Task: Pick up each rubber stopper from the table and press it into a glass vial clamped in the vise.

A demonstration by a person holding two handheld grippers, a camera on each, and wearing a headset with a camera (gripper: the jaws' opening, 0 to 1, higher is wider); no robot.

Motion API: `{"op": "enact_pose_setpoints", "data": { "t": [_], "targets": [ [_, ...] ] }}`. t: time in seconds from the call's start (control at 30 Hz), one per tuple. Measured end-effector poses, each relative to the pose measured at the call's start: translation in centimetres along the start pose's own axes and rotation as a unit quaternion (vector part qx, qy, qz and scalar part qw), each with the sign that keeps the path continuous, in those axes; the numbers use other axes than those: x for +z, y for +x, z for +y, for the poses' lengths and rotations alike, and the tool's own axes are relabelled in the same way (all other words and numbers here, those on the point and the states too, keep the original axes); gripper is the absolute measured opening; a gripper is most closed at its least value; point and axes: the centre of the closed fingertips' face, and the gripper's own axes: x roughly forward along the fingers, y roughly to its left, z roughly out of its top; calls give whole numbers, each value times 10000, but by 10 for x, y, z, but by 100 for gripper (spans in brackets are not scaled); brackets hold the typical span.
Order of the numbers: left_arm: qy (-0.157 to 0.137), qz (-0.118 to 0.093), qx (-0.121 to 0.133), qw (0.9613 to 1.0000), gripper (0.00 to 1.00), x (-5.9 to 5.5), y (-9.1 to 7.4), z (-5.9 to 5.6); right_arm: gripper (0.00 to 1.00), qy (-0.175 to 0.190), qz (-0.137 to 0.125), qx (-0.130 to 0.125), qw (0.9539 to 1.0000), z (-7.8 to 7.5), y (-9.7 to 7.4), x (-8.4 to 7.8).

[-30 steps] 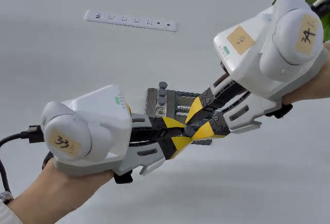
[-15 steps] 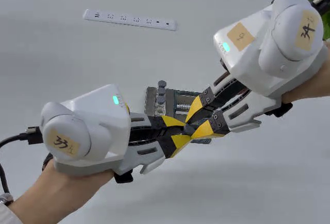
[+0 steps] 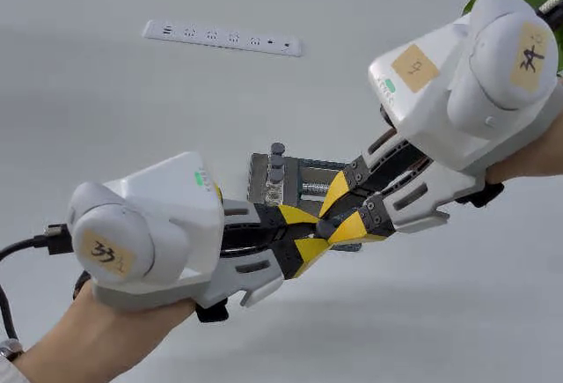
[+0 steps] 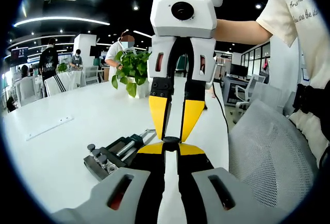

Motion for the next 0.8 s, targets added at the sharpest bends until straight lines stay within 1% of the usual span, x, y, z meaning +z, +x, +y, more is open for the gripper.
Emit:
{"op": "enact_pose_setpoints", "data": {
  "t": [0.03, 0.37, 0.43, 0.47, 0.5, 0.57, 0.63, 0.7, 0.8],
  "targets": [
    [-16, -1, -25, 10000, 5, 0, 0, -1, 6, 10, 19, 34, 10000, 0, 0, -1],
    [9, 37, 4, 10000, 6, -3, 1, 0, 6, 53, 107, 61, 9999, 1, 2, -2],
    [9, 120, 59, 9999, 11, -7, 0, 2, 6, 49, 113, 49, 9999, 0, 2, -2],
    [9, 124, 77, 9999, 13, -8, 0, 3, 6, 43, 120, 40, 9999, 0, 2, -2],
    [8, 126, 85, 9999, 14, -9, -1, 4, 6, 51, 125, 41, 9999, 0, 2, -3],
    [13, 112, 79, 9999, 10, -9, -4, 5, 6, 54, 140, 45, 9999, 0, 2, -3],
    [19, 132, 94, 9999, 9, -10, -4, 5, 6, 45, 143, 45, 9999, 0, 2, -3],
    [7, 123, 49, 9999, 5, -9, -5, 4, 6, 35, 137, 33, 9999, -1, 2, -2],
    [35, 121, 41, 9999, 5, -9, -4, 3, 6, 40, 147, 64, 9999, 0, 3, -2]
  ]
}}
